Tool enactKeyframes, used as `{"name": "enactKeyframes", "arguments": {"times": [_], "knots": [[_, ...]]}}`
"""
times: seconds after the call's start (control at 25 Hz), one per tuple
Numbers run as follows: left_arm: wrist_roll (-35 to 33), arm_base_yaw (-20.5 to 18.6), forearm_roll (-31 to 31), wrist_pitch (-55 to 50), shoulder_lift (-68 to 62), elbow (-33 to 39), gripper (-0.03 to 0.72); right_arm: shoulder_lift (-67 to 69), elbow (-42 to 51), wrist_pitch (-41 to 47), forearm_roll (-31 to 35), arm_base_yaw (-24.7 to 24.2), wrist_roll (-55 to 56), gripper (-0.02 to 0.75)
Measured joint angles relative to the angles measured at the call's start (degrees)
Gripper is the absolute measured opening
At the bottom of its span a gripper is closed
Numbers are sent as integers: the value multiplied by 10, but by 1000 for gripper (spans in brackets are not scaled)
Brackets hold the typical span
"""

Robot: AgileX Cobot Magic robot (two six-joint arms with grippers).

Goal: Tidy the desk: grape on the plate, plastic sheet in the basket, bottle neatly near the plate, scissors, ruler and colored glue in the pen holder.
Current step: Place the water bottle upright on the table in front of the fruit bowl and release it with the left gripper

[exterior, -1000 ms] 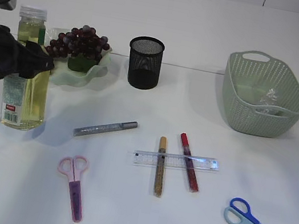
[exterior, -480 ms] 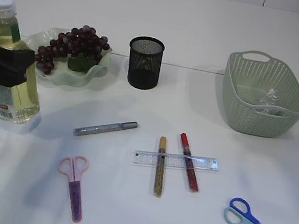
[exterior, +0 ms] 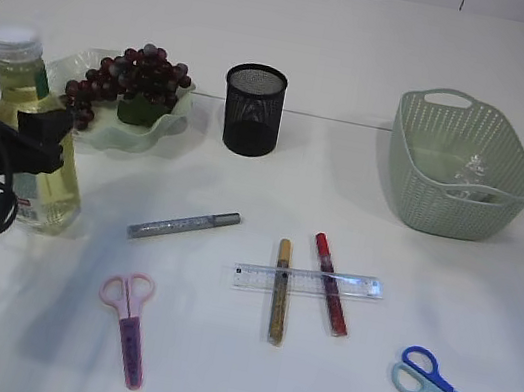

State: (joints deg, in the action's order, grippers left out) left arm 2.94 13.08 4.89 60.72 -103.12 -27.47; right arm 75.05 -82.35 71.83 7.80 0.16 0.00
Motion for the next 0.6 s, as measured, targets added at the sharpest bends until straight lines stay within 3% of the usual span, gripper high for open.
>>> {"name": "enactKeyframes", "arguments": {"times": [0.6], "knots": [[-2,0,0,22,-109,-94,453,0,0,0,-11,0,0,512]]}}
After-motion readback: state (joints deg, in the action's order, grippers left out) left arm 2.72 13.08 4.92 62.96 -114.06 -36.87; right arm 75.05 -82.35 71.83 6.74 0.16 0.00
